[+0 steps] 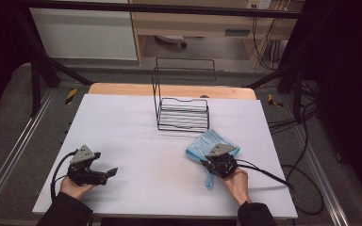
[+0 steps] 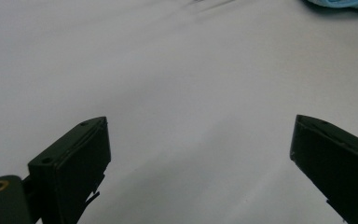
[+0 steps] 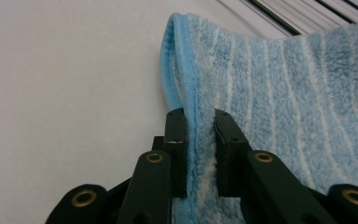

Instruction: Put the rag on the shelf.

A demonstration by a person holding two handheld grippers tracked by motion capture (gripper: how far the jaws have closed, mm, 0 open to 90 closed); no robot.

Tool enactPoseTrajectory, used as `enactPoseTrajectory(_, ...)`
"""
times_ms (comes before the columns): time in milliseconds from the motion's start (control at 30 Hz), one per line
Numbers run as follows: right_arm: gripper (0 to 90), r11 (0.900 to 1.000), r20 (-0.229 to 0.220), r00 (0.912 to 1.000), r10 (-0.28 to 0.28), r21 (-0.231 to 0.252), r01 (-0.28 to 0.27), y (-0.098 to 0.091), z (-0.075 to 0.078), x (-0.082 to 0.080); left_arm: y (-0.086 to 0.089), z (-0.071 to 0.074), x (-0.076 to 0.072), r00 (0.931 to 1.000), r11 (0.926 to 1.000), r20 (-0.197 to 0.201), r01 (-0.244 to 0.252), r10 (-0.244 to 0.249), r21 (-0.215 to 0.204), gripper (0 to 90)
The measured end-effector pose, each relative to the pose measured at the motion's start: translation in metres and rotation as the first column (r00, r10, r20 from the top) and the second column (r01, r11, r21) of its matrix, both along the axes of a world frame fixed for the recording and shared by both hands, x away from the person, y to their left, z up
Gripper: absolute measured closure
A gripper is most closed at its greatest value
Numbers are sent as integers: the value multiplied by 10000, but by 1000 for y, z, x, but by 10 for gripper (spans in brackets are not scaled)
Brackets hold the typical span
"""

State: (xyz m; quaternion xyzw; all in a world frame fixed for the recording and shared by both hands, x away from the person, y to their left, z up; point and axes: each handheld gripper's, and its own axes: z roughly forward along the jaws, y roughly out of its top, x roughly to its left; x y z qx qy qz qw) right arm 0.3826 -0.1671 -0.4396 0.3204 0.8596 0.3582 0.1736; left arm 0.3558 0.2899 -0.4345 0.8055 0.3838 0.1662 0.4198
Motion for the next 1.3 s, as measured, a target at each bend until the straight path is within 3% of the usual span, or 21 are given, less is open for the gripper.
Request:
enactPoseTrajectory(233, 784, 9967, -116, 9986, 515, 638, -507, 7, 10, -9, 0, 0, 0, 10000, 10000, 13, 4, -4, 30, 51)
enactPoseTrajectory(467, 783, 9909, -292, 9932, 1124, 778, -1099, 23, 10, -18, -1, 0, 0, 10000, 10000, -2, 2, -2, 42, 51)
enactPoseTrajectory(900, 777, 9666, -611, 9703, 2340, 1217, -2255, 51, 12, -35, -1, 0, 0, 10000, 10000, -46, 9, -9, 79, 55)
enactPoseTrajectory(1033, 769, 9584, -806, 9584, 2738, 1060, -2649, 57, 8, -38, -1, 0, 0, 10000, 10000, -61, 3, -2, 66, 55)
enactPoseTrajectory(1100, 765, 9585, -830, 9580, 2743, 1041, -2654, 57, 7, -39, -1, 0, 0, 10000, 10000, -78, -2, 3, 71, 56)
enactPoseTrajectory(1267, 668, 9567, -1043, 9539, 2815, 1079, -2705, 58, 4, -39, -2, 0, 0, 9999, 10000, -114, -20, 21, 74, 57)
enactPoseTrajectory(1300, 593, 9559, -1003, 9545, 2809, 1182, -2689, 58, 6, -39, -2, 0, 0, 9999, 10000, -117, -28, 29, 80, 58)
